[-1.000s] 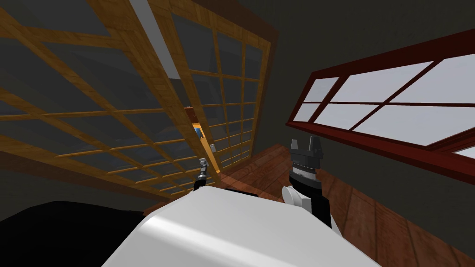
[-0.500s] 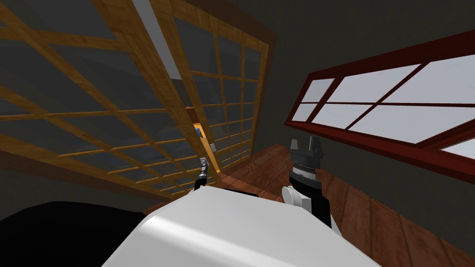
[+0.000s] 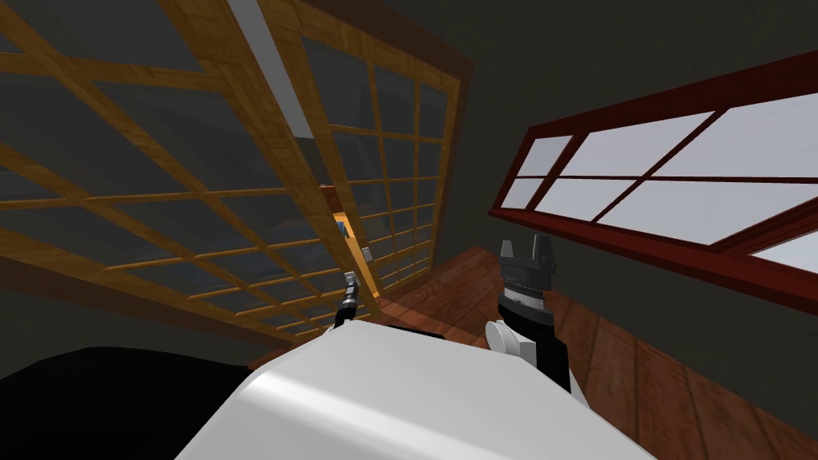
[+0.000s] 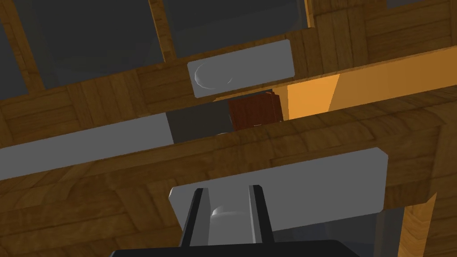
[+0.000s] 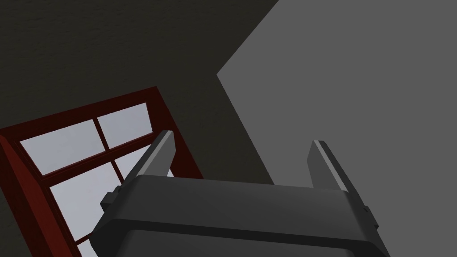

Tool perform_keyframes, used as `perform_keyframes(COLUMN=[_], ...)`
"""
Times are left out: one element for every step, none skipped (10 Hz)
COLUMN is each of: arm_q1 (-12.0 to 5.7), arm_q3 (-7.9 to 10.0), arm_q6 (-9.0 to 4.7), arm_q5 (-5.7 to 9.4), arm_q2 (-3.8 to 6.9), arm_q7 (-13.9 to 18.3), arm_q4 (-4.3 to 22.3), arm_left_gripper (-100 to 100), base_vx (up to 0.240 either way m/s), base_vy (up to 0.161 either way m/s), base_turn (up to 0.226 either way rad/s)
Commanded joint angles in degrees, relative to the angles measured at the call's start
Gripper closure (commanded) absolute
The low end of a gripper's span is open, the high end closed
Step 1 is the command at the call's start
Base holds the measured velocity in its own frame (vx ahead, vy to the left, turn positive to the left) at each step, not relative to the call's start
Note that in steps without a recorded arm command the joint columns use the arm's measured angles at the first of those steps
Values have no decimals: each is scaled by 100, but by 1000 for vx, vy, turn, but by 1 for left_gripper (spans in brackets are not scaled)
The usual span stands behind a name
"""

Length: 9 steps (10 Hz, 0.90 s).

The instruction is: Pull the door open

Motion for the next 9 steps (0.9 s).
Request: perform_keyframes(arm_q1=[24, -5, -5, -5, -35, -64, -64, -96, -96], arm_q3=[72, 50, 50, 50, 29, 7, 7, -16, -16], arm_q6=[-12, -21, -21, -21, -31, -40, -40, -50, -50], arm_q5=[55, 62, 62, 62, 68, 75, 75, 82, 82], arm_q2=[86, 96, 96, 96, 107, 118, 118, 129, 129], arm_q7=[271, 414, 507, 507, 743, 904, 980, 1193, 1217], arm_q4=[84, 115, 115, 115, 145, 176, 176, 209, 209], arm_left_gripper=[100, 100, 100, 100, 100, 100, 100, 100, 100], base_vx=[-37, -48, -46, -17, -24, -59, -34, -36, -28], base_vy=[3, 16, 19, -2, -5, 8, 7, 7, 17], base_turn=[-25, -24, -15, -9, -29, -19, -23, -17, -25])
